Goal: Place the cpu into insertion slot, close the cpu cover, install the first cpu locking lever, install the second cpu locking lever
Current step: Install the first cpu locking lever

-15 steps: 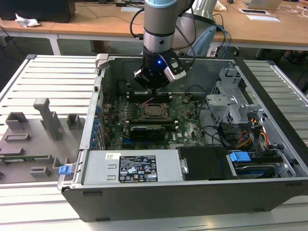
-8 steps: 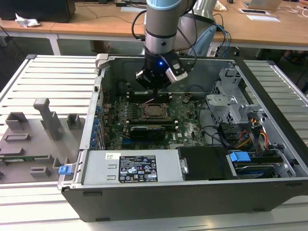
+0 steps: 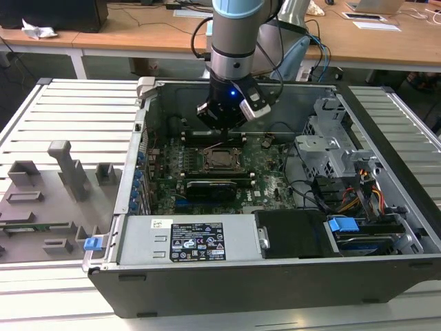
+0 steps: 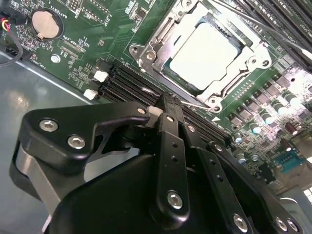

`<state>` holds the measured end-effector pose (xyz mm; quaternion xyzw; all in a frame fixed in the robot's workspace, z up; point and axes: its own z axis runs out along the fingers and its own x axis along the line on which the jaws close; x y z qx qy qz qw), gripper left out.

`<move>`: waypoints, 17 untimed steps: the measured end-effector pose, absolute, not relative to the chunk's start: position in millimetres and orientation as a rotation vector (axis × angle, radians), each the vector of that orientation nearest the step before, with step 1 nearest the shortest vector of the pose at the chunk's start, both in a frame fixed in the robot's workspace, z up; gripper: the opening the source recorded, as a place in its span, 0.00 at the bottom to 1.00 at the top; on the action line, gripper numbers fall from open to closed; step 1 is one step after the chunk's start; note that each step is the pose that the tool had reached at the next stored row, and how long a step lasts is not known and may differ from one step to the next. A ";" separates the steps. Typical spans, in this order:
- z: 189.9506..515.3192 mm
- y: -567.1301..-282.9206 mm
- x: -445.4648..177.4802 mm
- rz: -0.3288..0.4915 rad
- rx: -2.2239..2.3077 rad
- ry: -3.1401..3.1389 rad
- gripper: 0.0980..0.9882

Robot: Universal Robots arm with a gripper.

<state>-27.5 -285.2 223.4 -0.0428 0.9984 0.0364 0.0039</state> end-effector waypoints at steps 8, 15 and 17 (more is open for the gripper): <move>219.0 -284.4 -23.1 0.114 -0.135 3.129 0.01; 216.6 -284.5 -20.1 0.174 -0.133 3.124 0.01; 215.6 -284.5 -20.0 0.183 -0.132 3.124 0.01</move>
